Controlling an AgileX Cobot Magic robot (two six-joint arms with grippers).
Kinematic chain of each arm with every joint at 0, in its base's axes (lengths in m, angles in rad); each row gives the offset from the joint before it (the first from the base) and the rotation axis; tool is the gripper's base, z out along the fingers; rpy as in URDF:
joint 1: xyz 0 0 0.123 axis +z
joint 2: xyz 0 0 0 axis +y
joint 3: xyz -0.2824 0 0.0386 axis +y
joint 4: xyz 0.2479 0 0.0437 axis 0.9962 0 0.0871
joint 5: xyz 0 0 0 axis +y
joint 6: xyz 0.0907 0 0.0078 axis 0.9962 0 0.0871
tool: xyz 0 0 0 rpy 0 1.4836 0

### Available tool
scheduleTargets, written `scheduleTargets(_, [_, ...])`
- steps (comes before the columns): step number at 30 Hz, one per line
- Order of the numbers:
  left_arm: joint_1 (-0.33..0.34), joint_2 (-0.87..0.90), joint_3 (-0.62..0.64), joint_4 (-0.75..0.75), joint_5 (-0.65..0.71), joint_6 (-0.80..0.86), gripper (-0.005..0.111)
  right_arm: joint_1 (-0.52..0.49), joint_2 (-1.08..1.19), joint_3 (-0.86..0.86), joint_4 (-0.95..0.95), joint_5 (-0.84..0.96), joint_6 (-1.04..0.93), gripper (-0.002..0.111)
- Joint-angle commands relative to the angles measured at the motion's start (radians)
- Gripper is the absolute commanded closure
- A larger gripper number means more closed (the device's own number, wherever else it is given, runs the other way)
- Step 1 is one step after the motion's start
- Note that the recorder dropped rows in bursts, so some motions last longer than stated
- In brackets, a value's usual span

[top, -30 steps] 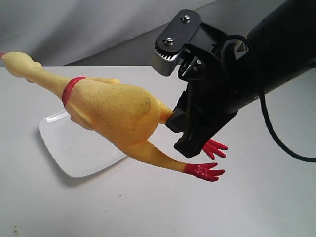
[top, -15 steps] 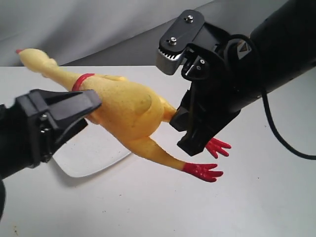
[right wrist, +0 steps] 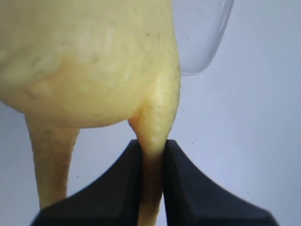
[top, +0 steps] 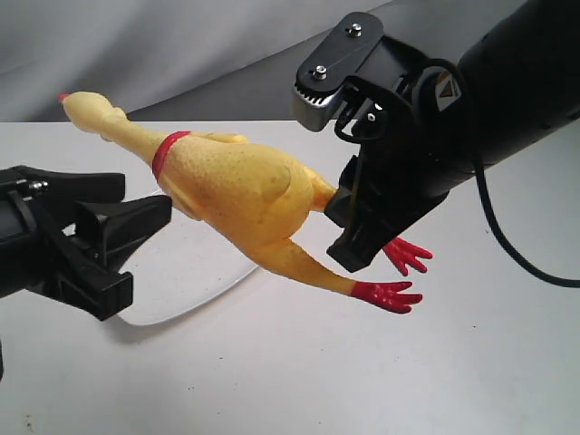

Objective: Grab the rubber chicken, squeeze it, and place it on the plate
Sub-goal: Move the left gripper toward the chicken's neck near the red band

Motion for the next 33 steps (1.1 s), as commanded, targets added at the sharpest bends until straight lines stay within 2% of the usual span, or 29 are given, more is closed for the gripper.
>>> scheduleTargets(1, [-0.004,-0.005,-0.011,0.153,0.122,0.042,0.056,0.003,-0.008,-0.008,-0.002,-0.022,0.008,0.108])
scheduleTargets(3, [-0.004,-0.005,-0.031,0.155,0.129,0.081,0.056,0.003,-0.008,-0.008,-0.002,-0.022,0.008,0.108])
scheduleTargets(6, [-0.004,-0.005,-0.062,0.153,0.136,0.251,0.056,0.003,-0.008,-0.008,-0.002,-0.022,0.008,0.108])
scheduleTargets(12, [-0.004,-0.007,-0.067,0.151,0.278,0.533,0.056,0.003,-0.008,-0.008,0.004,-0.018,0.008,0.108])
scheduleTargets(19, [-0.036,-0.007,-0.018,0.154,0.308,1.125,0.056,0.003,-0.008,-0.008,0.007,-0.016,0.008,0.108])
scheduleTargets(20, [-0.038,-0.007,-0.021,0.127,0.33,1.096,0.056,0.003,-0.008,-0.008,0.007,-0.016,0.008,0.108])
scheduleTargets(23, [-0.038,-0.007,-0.118,0.042,0.327,0.586,0.056,0.003,-0.008,-0.008,0.009,-0.026,0.008,0.108])
scheduleTargets(25, [-0.038,-0.005,-0.18,-0.089,0.307,0.367,0.056,0.003,-0.008,-0.008,0.023,-0.026,0.008,0.108])
scheduleTargets(26, [-0.038,-0.005,-0.184,-0.163,0.275,0.354,0.056,0.003,-0.008,-0.008,0.029,-0.026,0.008,0.108])
scheduleTargets(27, [-0.038,-0.001,-0.175,-0.278,0.186,0.363,0.056,0.003,-0.008,-0.008,0.039,-0.026,0.008,0.108])
scheduleTargets(28, [-0.038,0.007,-0.156,-0.327,0.13,0.366,0.058,0.003,-0.008,-0.008,0.041,-0.026,0.008,0.108])
scheduleTargets(31, [-0.038,0.018,-0.108,-0.357,0.121,0.375,0.073,0.003,-0.008,-0.008,0.041,-0.019,0.008,0.108])
scheduleTargets(33, [-0.038,0.018,-0.085,-0.358,0.181,0.434,0.079,0.003,-0.008,-0.008,0.041,-0.019,0.008,0.108])
